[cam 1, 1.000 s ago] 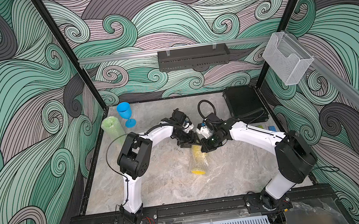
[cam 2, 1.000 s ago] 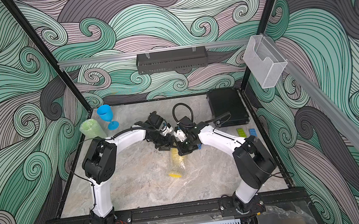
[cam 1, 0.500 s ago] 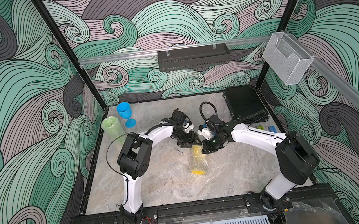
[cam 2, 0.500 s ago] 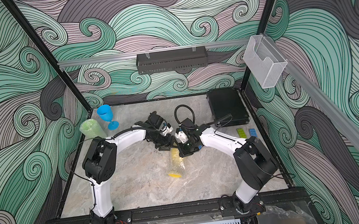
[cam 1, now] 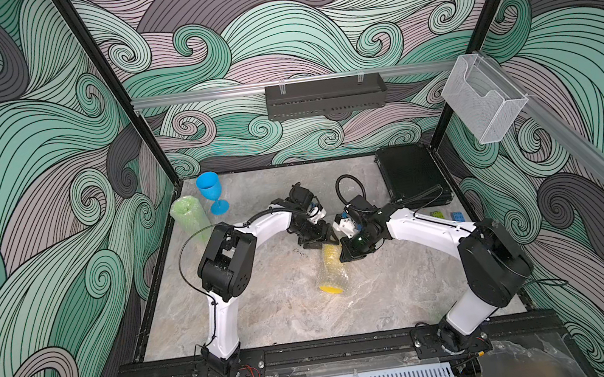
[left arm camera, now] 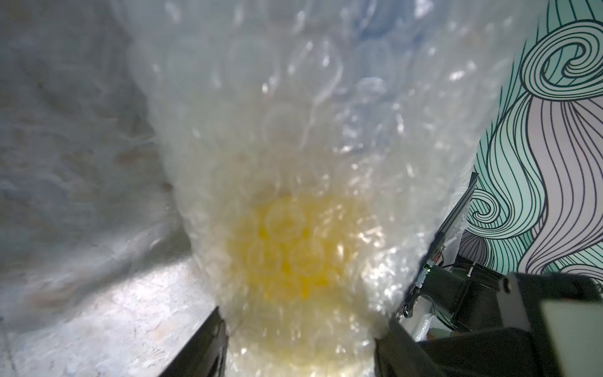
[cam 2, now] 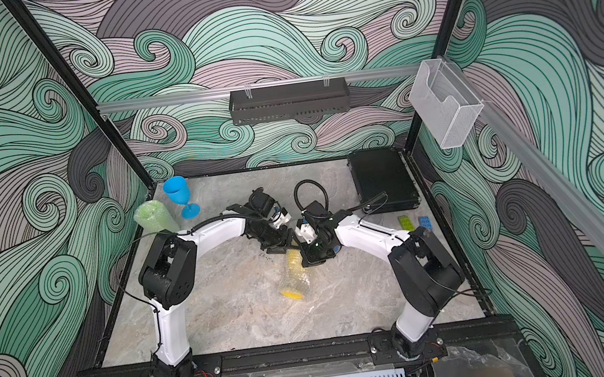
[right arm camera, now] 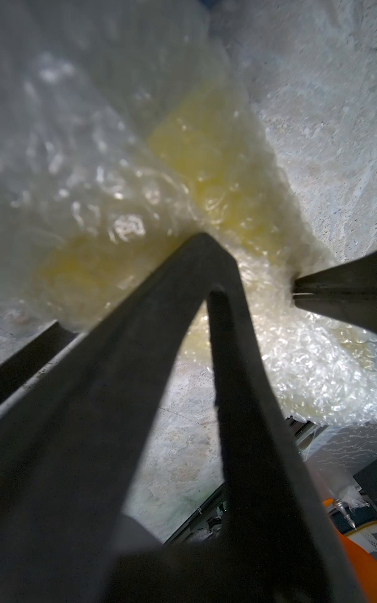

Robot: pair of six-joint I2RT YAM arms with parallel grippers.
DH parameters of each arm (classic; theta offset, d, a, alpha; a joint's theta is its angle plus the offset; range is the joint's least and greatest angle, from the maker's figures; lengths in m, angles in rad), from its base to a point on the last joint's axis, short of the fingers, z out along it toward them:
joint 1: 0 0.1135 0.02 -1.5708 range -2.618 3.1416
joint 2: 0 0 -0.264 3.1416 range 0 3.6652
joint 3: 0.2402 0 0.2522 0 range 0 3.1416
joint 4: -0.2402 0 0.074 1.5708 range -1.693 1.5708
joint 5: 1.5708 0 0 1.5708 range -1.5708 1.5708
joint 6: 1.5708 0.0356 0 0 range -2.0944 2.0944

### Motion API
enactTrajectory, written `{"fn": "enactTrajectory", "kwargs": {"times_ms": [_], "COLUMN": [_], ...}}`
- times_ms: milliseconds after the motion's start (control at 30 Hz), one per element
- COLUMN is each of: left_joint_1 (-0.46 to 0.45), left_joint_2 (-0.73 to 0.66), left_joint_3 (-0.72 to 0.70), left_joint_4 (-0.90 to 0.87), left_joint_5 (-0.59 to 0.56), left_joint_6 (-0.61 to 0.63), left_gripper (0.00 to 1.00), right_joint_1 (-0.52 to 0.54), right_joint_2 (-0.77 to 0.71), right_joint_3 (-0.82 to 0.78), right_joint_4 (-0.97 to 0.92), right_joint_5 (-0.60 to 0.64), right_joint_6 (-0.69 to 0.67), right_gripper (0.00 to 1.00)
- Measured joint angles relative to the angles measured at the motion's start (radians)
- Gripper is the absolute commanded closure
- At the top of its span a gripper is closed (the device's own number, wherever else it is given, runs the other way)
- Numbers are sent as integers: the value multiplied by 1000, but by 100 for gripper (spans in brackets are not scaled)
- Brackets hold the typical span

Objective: Wrap wine glasses in bubble wrap
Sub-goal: Stick the tape on the bubble wrap, then adjust the bubble wrap at the center of the board.

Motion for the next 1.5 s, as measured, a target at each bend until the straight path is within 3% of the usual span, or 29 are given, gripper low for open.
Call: {"fn": "enactTrajectory", "kwargs": {"times_ms": [300, 467, 833, 1100, 1500], "left_joint_1": [0, 0, 0, 0, 0], "left_joint_2": [0, 0, 0, 1, 1], "left_joint_3": [3, 4, 16, 16, 17], "left_joint_4": [0, -4, -26, -27, -27], "left_joint_5": [7, 9, 6, -1, 6], "left_joint_6": [0, 12, 48, 51, 52], "left_gripper": [37, 37, 37, 37, 37], "right_joint_1": [-73, -174, -276, -295, -286], "right_joint_2": [-126, -150, 84, 262, 316], "right_joint_3": [-48, -47, 100, 188, 213], "right_joint_4": [1, -15, 4, 40, 40], "right_joint_5": [-10, -48, -154, -324, -489], "right_joint_6": [21, 1, -27, -25, -117], "right_gripper": [64, 57, 52, 47, 51]}}
